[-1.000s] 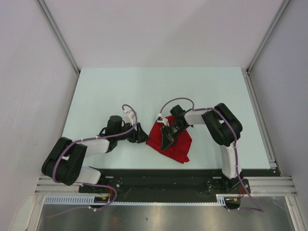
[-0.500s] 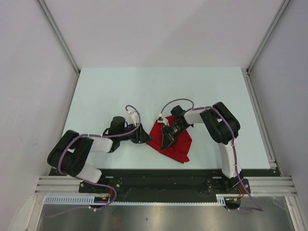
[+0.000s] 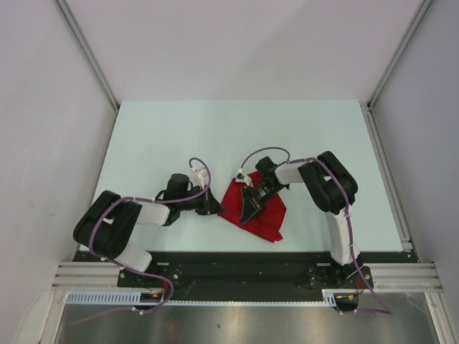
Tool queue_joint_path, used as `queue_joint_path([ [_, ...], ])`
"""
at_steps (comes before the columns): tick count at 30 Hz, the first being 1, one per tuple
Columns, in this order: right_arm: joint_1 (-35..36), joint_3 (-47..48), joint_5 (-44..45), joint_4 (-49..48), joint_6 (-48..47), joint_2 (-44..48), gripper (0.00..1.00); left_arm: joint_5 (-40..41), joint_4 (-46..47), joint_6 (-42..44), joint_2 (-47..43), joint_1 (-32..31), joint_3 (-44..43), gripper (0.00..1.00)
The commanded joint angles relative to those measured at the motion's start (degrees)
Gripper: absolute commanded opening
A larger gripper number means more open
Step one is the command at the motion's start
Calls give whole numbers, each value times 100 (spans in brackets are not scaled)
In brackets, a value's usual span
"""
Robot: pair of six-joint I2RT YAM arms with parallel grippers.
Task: Fold the napkin, place the utensils inside, and roll it up
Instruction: Roll the napkin with the utensil
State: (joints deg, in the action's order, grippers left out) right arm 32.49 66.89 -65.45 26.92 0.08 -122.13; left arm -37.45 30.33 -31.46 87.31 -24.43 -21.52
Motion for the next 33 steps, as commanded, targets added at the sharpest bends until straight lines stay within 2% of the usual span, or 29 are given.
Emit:
queue_joint_path([
  [1,-102,78,270,-169,-34,91,28,440,-640,140,6,-1,-318,0],
  [2,-120,61,270,-195,-34,153,30,475,-694,140,14,8,-344,0],
  [3,-129,52,278,-230,-34,232,39,476,-695,123,49,17,-379,0],
  [5,-182,17,357,-318,168,495,46,458,-739,105,93,17,-441,0],
  [6,-199,17,392,-362,186,601,54,415,-739,97,180,17,-467,0],
  [9,-278,-53,691,-441,308,1128,61,388,-809,79,295,25,-555,0],
  [12,-322,-351,1287,-783,458,1927,65,396,-923,88,366,34,-652,0],
  [15,-86,-835,2315,-1021,283,2778,68,388,-1020,70,454,52,-757,0],
  [16,28,-992,2944,-1074,221,2973,69,353,-1029,53,506,69,-783,0],
  [21,1117,-1958,4855,-1600,10,4124,75,247,-1125,79,559,87,-924,0],
  [22,1302,-2065,5423,-1706,10,4222,76,230,-1143,96,568,87,-942,0],
  [24,1671,-2355,5979,-2004,10,4363,80,212,-1195,123,594,87,-968,0],
  [27,1918,-2418,6315,-2146,-166,4277,81,177,-1213,149,621,87,-986,0],
  [33,2253,-2295,6299,-2182,-385,3741,81,168,-1327,184,577,87,-1030,0],
])
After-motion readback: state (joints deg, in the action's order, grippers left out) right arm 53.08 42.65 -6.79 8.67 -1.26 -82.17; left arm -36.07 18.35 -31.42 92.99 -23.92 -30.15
